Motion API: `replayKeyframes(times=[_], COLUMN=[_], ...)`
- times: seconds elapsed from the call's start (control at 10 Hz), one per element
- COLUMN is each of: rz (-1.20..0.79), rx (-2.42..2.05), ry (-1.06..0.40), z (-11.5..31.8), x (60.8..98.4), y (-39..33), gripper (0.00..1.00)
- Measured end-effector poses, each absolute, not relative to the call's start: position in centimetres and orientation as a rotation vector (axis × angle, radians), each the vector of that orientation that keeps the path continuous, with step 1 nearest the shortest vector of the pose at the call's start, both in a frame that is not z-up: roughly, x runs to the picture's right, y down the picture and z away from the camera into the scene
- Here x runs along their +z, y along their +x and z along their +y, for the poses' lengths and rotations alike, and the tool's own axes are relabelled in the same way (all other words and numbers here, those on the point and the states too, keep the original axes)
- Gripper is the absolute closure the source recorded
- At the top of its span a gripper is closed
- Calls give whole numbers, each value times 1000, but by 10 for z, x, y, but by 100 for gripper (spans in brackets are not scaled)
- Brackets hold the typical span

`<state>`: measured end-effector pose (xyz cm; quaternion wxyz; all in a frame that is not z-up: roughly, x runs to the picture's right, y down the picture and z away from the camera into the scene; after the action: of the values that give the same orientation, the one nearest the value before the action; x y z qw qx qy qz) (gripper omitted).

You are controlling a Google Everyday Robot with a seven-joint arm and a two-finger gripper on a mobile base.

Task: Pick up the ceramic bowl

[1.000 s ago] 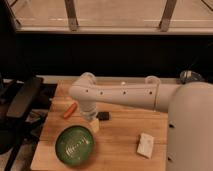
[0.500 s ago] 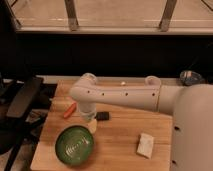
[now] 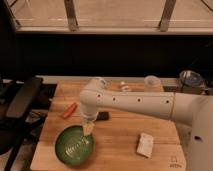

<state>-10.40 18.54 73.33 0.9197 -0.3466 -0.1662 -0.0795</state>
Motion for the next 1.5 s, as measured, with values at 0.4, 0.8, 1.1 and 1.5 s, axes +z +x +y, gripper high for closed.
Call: replayKeyframes(times=[0.4,0.8,1.1,1.5], rz=[-381,-375,-381,-379], rx=[-226,-206,-208,-200], ry=[-700,-707,-708,-709], z=[201,211,219,226], x=[750,761,771,782], y=[-106,-107,-110,-108], gripper=[35,35,35,35])
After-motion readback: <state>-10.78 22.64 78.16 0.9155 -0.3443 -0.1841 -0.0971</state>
